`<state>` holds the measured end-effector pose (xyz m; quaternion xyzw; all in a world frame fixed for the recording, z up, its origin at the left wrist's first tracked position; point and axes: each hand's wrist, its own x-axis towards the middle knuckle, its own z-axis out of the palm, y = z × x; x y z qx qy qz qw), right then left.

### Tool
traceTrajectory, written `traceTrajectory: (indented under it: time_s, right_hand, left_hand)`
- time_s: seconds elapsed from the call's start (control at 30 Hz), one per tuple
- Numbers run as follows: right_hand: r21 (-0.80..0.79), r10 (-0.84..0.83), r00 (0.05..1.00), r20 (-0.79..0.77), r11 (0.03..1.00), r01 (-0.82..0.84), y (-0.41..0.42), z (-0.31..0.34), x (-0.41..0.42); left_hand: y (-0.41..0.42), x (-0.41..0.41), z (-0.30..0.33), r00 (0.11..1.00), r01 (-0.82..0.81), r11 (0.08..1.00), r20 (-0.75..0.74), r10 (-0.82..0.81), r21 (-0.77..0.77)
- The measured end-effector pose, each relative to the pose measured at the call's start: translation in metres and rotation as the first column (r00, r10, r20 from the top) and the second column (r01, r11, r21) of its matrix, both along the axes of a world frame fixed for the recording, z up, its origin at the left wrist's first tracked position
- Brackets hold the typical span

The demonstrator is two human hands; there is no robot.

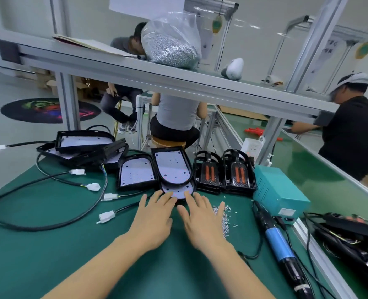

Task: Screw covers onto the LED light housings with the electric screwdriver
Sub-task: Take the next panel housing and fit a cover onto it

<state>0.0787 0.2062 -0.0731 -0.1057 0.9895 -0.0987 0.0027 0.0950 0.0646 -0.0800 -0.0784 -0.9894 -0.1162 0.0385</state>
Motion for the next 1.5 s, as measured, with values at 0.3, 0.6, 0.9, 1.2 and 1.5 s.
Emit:
traceTrajectory:
  time_s: [0.3, 0.6, 0.9, 1.2, 1.5]
  right_hand:
    - [0.003, 0.006, 0.999, 0.042, 1.0, -0.006, -0.012, 0.0, -0.002]
    - [-0.016, -0.01, 0.999, 0.032, 1.0, 0.01, -0.009, 0.002, -0.01]
    - [-0.017, 0.015, 0.998, 0.065, 1.0, -0.014, -0.011, -0.003, -0.017]
    - [-0.048, 0.028, 0.998, 0.064, 0.999, -0.025, -0.013, -0.005, -0.02]
    - [-0.09, 0.018, 0.999, 0.048, 0.996, -0.013, -0.012, -0.007, -0.022]
  left_hand:
    - [-0.013, -0.06, 0.008, 0.973, -0.095, 0.994, -0.207, 0.105, 0.058]
    - [-0.007, -0.091, 0.002, 0.983, -0.04, 0.986, -0.185, 0.009, -0.161]
    - [-0.005, -0.101, 0.006, 0.969, -0.05, 0.956, -0.247, -0.025, -0.289]
    - [-0.009, -0.104, 0.012, 0.964, -0.044, 0.927, -0.258, -0.058, -0.374]
    - [-0.018, -0.11, 0.014, 0.966, 0.006, 0.942, -0.242, -0.092, -0.336]
